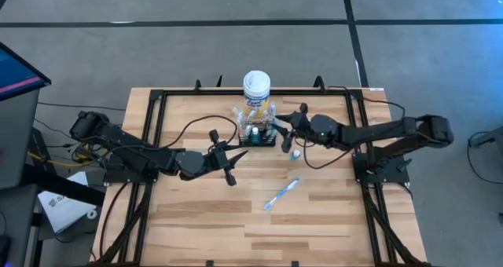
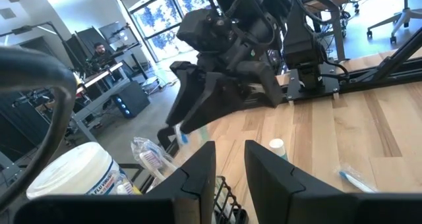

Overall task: Pick & Place toothbrushing station
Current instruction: Put the green toothbrush into the black wire organizer, then put the blue mouthwash bottle into the black wire organizer

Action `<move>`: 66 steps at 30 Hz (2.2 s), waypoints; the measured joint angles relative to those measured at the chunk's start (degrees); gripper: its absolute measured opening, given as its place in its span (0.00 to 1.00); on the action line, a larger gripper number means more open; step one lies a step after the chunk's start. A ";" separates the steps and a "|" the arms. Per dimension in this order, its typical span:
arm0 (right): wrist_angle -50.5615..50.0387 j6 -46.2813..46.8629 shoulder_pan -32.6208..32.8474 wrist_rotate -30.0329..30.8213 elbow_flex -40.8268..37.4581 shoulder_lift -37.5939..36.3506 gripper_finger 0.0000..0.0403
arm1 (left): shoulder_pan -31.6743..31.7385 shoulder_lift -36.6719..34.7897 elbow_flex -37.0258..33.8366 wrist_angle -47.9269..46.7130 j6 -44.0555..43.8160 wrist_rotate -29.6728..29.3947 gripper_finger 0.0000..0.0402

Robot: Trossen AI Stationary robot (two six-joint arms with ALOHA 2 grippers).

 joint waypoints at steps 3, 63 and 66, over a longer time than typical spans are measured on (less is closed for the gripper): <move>-5.32 0.39 0.44 0.06 0.00 -2.91 0.37 | 0.00 0.00 0.00 -0.02 0.00 0.00 0.19; -54.42 22.15 21.05 9.17 0.00 -4.47 0.33 | -0.07 0.00 0.00 -0.02 -1.07 -0.02 0.19; -54.14 22.41 21.01 9.27 0.00 -2.55 0.33 | -0.07 0.00 0.00 -0.02 -1.06 0.00 0.19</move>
